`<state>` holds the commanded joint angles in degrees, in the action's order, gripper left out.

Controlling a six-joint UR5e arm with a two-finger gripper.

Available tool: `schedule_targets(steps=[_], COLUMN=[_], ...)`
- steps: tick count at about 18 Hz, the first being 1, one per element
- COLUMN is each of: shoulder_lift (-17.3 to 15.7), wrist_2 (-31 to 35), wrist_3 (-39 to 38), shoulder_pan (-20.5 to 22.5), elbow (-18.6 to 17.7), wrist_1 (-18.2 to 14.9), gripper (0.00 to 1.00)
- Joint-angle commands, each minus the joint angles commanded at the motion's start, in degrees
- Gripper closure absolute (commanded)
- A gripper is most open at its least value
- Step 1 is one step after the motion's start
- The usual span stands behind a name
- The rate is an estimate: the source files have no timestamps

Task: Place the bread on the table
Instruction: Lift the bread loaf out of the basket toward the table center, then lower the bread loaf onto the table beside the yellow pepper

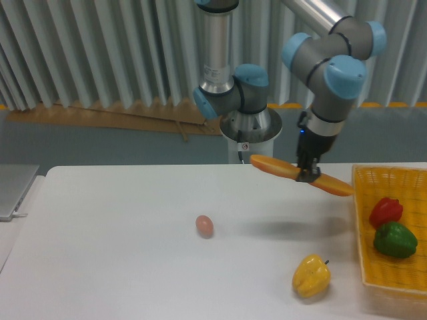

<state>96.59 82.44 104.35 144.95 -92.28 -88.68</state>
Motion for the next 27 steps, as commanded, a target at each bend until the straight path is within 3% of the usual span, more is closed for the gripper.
schedule_targets(steps=[4,7,12,18,22,27], shoulder_lift=[2.63,4.57,8.00,10.28,13.97,16.26], wrist_2=[-0.79,-1.50,-0.45,2.55,4.04,4.22], wrist_3=[-5.37,-8.02,-8.55,-8.90,-10.74,-10.92], shoulder_pan=[-4.05,-6.87,-7.31,-7.05,-7.57,-7.75], elbow=[0.26,-0.26,-0.27,2.71,3.60,4.22], wrist_1=[0.35,2.45,11.33,11.78,16.42,17.40], gripper=[0.70,0.70,0.70,0.70,0.70,0.70])
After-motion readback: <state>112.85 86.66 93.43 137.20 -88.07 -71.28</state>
